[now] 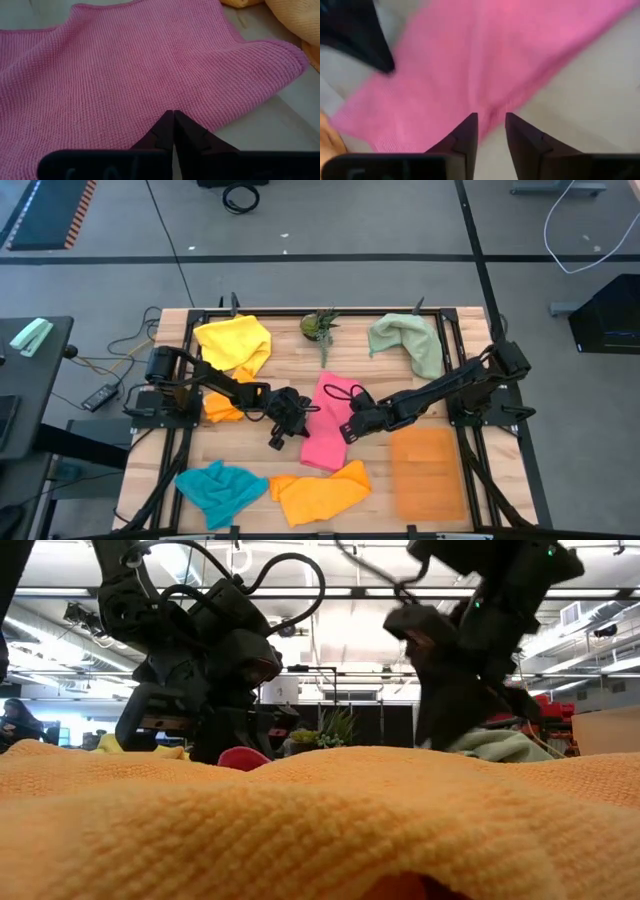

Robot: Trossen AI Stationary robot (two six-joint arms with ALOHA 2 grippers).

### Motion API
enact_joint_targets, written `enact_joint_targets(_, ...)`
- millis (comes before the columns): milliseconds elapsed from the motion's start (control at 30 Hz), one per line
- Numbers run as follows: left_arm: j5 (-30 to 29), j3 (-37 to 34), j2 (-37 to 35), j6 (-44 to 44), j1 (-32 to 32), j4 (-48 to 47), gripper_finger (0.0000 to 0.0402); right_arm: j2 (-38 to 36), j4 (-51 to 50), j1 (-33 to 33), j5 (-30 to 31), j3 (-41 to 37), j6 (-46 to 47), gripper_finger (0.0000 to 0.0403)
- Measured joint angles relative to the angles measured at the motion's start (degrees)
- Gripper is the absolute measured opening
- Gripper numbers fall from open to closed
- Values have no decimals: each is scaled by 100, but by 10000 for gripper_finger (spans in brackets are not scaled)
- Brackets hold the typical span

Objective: Fold microfiber towels
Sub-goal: Fold the pink microfiber towel

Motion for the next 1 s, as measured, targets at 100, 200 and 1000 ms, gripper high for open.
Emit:
enact_joint_targets(100,-7,-2,0,-22,0,5,19,9,-4,-133,297,2,-159,108)
enact_joint_targets(200,-7,-2,0,-70,0,5,11,170,-27,-377,306,2,-178,91)
enact_joint_targets(1000,-7,-9,9,-228,0,82,13,209,1752,-1152,133,-1026,-130,175)
